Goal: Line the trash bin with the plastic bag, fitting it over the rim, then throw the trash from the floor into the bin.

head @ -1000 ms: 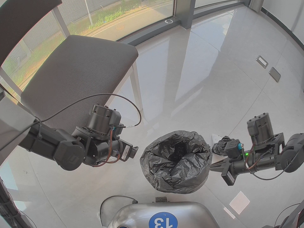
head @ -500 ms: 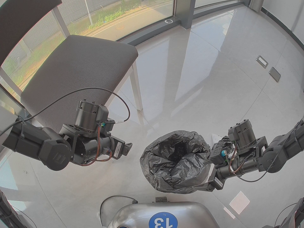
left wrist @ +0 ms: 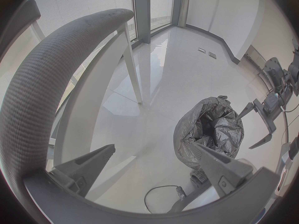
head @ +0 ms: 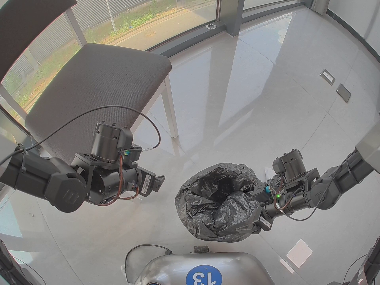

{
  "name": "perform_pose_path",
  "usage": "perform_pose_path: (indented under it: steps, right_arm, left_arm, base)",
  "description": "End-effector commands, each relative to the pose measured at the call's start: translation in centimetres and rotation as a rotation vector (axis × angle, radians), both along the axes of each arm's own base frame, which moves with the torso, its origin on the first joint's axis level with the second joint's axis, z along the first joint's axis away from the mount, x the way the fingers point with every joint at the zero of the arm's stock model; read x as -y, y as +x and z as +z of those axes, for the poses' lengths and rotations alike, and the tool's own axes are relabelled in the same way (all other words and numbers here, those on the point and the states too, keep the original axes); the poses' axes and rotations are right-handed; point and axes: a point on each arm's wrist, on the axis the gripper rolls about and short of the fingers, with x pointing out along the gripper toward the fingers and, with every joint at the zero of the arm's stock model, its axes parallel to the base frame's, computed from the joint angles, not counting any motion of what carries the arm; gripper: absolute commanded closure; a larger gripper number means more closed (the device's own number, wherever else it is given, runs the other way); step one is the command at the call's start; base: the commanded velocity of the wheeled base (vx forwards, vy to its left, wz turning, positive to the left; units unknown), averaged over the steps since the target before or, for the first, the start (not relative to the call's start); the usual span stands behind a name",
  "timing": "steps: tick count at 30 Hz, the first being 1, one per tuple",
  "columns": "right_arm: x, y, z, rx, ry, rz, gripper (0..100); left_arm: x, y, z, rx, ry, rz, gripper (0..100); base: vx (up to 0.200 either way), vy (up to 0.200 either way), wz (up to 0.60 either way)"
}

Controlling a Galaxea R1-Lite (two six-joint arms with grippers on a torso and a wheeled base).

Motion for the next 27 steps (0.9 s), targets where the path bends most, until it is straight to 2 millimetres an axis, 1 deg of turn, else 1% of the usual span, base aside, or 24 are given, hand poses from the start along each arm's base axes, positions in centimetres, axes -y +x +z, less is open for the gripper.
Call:
perform_pose_path:
  steps: [1,10,19,20,27]
  right_arm:
    - [0.1,1.2,-1.4,-0.013,-0.025,0.005,0]
    - [0.6,1.9,-2.3,-0.01,-0.05,0.017,0]
    - [0.3,2.6,-2.5,0.005,-0.055,0.029,0]
    - [0.3,2.6,-2.5,0.005,-0.056,0.03,100]
    - [0.3,2.5,-2.7,0.002,-0.061,0.032,100]
  left_arm:
    - [-0.1,-0.1,0.3,0.01,-0.005,0.002,0]
    - [0.0,-0.1,0.6,0.019,-0.011,-0.001,0]
    - [-0.1,0.0,0.7,0.027,-0.014,-0.001,0]
    - [-0.1,0.0,0.7,0.029,-0.015,-0.001,0]
    - [-0.1,-0.1,0.9,0.031,-0.018,0.0,0]
  base:
    - [0.0,0.0,0.0]
    - [0.0,0.0,0.0]
    - [0.0,0.0,0.0]
    - [0.0,0.0,0.0]
    - [0.0,0.0,0.0]
